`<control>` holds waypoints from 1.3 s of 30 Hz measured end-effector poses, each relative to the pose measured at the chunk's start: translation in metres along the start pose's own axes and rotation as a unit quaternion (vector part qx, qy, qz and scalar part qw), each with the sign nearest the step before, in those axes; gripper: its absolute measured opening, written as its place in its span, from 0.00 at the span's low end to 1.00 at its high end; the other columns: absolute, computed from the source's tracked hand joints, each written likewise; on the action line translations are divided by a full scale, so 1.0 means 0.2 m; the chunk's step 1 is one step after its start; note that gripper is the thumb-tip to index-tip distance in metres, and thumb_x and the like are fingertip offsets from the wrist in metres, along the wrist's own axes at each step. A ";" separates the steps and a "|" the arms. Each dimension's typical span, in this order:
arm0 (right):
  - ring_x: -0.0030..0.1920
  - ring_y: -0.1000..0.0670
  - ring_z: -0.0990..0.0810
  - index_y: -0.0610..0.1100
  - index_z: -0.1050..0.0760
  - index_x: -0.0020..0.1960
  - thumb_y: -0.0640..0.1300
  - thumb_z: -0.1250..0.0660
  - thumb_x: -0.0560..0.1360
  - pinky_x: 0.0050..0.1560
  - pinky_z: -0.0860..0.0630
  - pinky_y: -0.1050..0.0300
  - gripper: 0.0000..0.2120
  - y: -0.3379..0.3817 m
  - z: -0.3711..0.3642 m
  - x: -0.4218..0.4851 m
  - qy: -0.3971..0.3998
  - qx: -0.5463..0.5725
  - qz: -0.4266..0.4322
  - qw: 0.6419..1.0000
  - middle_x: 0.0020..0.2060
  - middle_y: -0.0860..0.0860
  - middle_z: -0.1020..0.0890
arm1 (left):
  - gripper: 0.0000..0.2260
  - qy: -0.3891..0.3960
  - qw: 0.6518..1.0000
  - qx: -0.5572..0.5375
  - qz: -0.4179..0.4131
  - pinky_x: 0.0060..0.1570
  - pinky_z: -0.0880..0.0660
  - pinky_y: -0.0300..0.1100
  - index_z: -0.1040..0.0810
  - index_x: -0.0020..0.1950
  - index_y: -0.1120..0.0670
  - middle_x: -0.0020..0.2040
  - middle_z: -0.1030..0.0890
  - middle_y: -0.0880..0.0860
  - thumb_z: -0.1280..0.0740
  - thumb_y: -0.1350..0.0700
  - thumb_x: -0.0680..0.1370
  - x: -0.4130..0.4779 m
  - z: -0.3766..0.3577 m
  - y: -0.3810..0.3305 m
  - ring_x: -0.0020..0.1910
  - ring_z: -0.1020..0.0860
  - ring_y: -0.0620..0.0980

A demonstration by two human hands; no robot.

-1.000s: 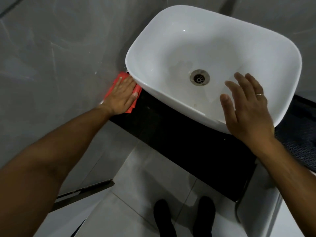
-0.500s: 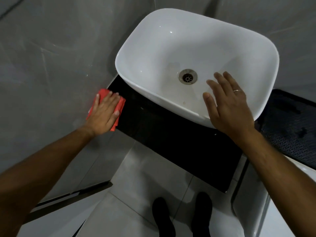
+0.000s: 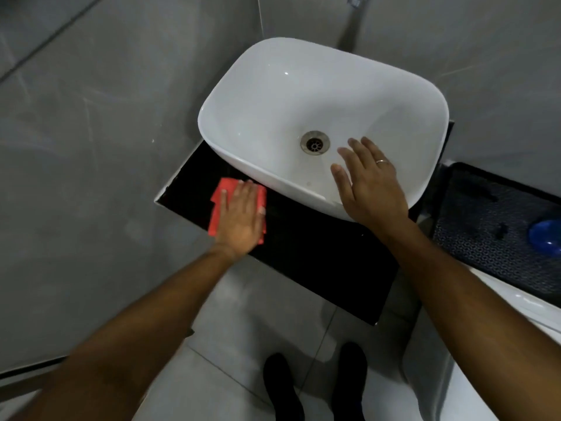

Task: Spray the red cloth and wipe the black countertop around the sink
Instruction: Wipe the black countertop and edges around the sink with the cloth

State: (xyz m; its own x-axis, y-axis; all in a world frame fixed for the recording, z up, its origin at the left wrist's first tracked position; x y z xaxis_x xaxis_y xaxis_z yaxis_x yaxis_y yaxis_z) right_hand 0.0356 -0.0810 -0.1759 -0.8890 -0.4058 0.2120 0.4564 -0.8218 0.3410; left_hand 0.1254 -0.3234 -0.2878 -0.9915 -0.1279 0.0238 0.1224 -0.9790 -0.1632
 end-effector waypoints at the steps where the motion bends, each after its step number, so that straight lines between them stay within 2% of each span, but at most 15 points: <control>1: 0.77 0.42 0.38 0.43 0.31 0.71 0.56 0.50 0.83 0.74 0.37 0.41 0.24 0.00 0.01 -0.01 0.004 -0.001 -0.002 1.000 0.74 0.43 0.30 | 0.25 0.005 1.000 0.000 0.010 0.77 0.51 0.62 0.38 0.77 0.61 0.78 0.36 0.60 0.52 0.50 0.83 -0.06 -0.02 -0.15 0.79 0.43 0.59; 4: 0.76 0.42 0.37 0.42 0.30 0.71 0.55 0.49 0.83 0.74 0.37 0.42 0.23 0.01 0.00 -0.01 0.019 0.000 -0.006 1.000 0.73 0.43 0.30 | 0.26 0.039 0.999 -0.006 0.000 0.77 0.53 0.64 0.40 0.78 0.60 0.77 0.35 0.60 0.53 0.48 0.82 -0.24 -0.14 -0.62 0.79 0.42 0.60; 7: 0.77 0.42 0.37 0.42 0.31 0.72 0.54 0.49 0.84 0.74 0.38 0.41 0.23 0.01 0.01 -0.01 0.039 0.008 -0.010 0.999 0.73 0.42 0.30 | 0.27 0.092 0.991 -0.043 -0.088 0.77 0.51 0.63 0.41 0.78 0.59 0.78 0.36 0.59 0.52 0.47 0.83 -0.36 -0.21 -1.03 0.79 0.44 0.58; 10: 0.76 0.42 0.37 0.42 0.31 0.72 0.54 0.49 0.84 0.74 0.38 0.41 0.23 0.00 0.00 -0.01 0.055 0.013 -0.016 0.998 0.73 0.42 0.30 | 0.24 0.101 0.979 -0.043 -0.173 0.77 0.48 0.60 0.35 0.75 0.58 0.77 0.33 0.57 0.50 0.47 0.83 -0.39 -0.21 -1.12 0.80 0.44 0.55; 13: 0.77 0.41 0.38 0.43 0.32 0.72 0.53 0.49 0.84 0.74 0.38 0.40 0.23 0.00 0.01 -0.01 0.062 0.016 -0.023 0.998 0.74 0.42 0.30 | 0.26 0.128 0.956 0.025 -0.264 0.79 0.52 0.57 0.43 0.79 0.56 0.80 0.41 0.55 0.54 0.45 0.83 -0.35 -0.21 -1.02 0.81 0.49 0.54; 15: 0.77 0.41 0.39 0.43 0.32 0.72 0.53 0.49 0.84 0.74 0.39 0.41 0.22 0.00 0.02 -0.01 0.067 0.016 -0.029 0.997 0.74 0.42 0.31 | 0.26 0.127 0.952 0.031 -0.276 0.79 0.57 0.56 0.48 0.80 0.51 0.81 0.46 0.53 0.56 0.44 0.83 -0.31 -0.19 -0.90 0.81 0.53 0.53; 16: 0.77 0.41 0.39 0.43 0.32 0.73 0.53 0.48 0.84 0.75 0.39 0.41 0.22 0.00 0.02 -0.01 0.069 0.014 -0.031 0.997 0.74 0.43 0.32 | 0.26 0.119 0.956 0.029 -0.268 0.79 0.57 0.57 0.48 0.80 0.50 0.81 0.45 0.53 0.56 0.43 0.83 -0.28 -0.17 -0.83 0.81 0.52 0.54; 19: 0.78 0.42 0.40 0.44 0.33 0.73 0.54 0.49 0.84 0.75 0.40 0.41 0.23 0.00 0.02 -0.01 0.077 0.022 -0.040 0.996 0.75 0.43 0.33 | 0.23 0.081 0.969 -0.024 -0.232 0.79 0.51 0.57 0.38 0.78 0.47 0.76 0.34 0.55 0.47 0.44 0.83 -0.18 -0.06 -0.56 0.78 0.41 0.57; 22: 0.78 0.42 0.41 0.45 0.34 0.73 0.55 0.50 0.83 0.75 0.40 0.41 0.23 0.00 0.02 -0.01 0.074 0.028 -0.040 0.996 0.76 0.44 0.34 | 0.19 0.016 0.979 -0.069 -0.193 0.74 0.39 0.57 0.26 0.71 0.52 0.68 0.24 0.58 0.41 0.48 0.82 -0.08 0.07 -0.19 0.70 0.29 0.60; 24: 0.78 0.43 0.41 0.45 0.34 0.73 0.56 0.50 0.83 0.75 0.40 0.42 0.23 0.00 0.02 -0.01 0.071 0.029 -0.037 0.996 0.76 0.45 0.34 | 0.22 0.011 0.992 -0.057 -0.115 0.72 0.37 0.58 0.26 0.70 0.58 0.66 0.24 0.61 0.44 0.47 0.81 -0.01 0.13 0.07 0.67 0.27 0.62; 27: 0.77 0.43 0.40 0.46 0.33 0.72 0.56 0.50 0.84 0.75 0.40 0.42 0.23 0.00 0.01 -0.01 0.067 0.023 -0.033 0.997 0.75 0.45 0.33 | 0.27 0.021 0.998 -0.052 -0.005 0.74 0.40 0.58 0.29 0.70 0.63 0.68 0.26 0.63 0.48 0.45 0.80 0.12 0.19 0.38 0.71 0.30 0.62; 30: 0.76 0.42 0.38 0.44 0.31 0.71 0.55 0.50 0.84 0.73 0.38 0.43 0.22 0.01 0.01 0.00 0.052 0.012 -0.019 0.998 0.74 0.44 0.31 | 0.25 0.031 0.999 -0.041 0.006 0.74 0.43 0.59 0.32 0.71 0.63 0.70 0.29 0.63 0.46 0.48 0.81 0.26 0.21 0.48 0.73 0.34 0.61; 32: 0.76 0.43 0.37 0.44 0.30 0.71 0.54 0.49 0.84 0.73 0.37 0.43 0.22 0.01 0.00 -0.01 0.045 0.004 -0.009 0.999 0.73 0.44 0.29 | 0.26 0.042 0.998 -0.034 0.015 0.76 0.46 0.59 0.34 0.73 0.64 0.73 0.32 0.64 0.48 0.48 0.80 0.38 0.22 0.48 0.75 0.37 0.62; 35: 0.75 0.44 0.35 0.45 0.30 0.70 0.56 0.51 0.83 0.73 0.35 0.44 0.24 0.01 0.00 0.00 0.038 -0.006 -0.007 0.999 0.72 0.45 0.28 | 0.29 0.073 0.997 -0.011 -0.034 0.77 0.49 0.59 0.37 0.76 0.62 0.77 0.37 0.64 0.51 0.49 0.78 0.54 0.20 0.49 0.77 0.41 0.62; 39: 0.75 0.43 0.34 0.44 0.29 0.70 0.56 0.53 0.83 0.72 0.34 0.43 0.25 0.00 0.00 0.01 0.039 -0.002 -0.012 0.999 0.71 0.45 0.27 | 0.29 0.094 0.993 0.001 -0.073 0.77 0.48 0.58 0.36 0.76 0.61 0.77 0.37 0.63 0.51 0.49 0.79 0.61 0.19 0.51 0.77 0.40 0.62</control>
State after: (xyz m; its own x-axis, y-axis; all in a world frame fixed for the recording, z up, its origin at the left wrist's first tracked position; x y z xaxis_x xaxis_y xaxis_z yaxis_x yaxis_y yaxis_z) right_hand 0.0342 -0.0819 -0.1756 -0.8997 -0.4158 0.1328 0.4354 -0.8333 0.3408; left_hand 0.0183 -0.4454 -0.2646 -0.9893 0.0467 -0.1384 -0.0227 -0.9852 -0.1700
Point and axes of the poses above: each hand's wrist, its own x-axis towards the middle knuckle, its own z-axis out of the back of the hand, y = z × x, the point moved 4 cm from there along x, towards the middle knuckle
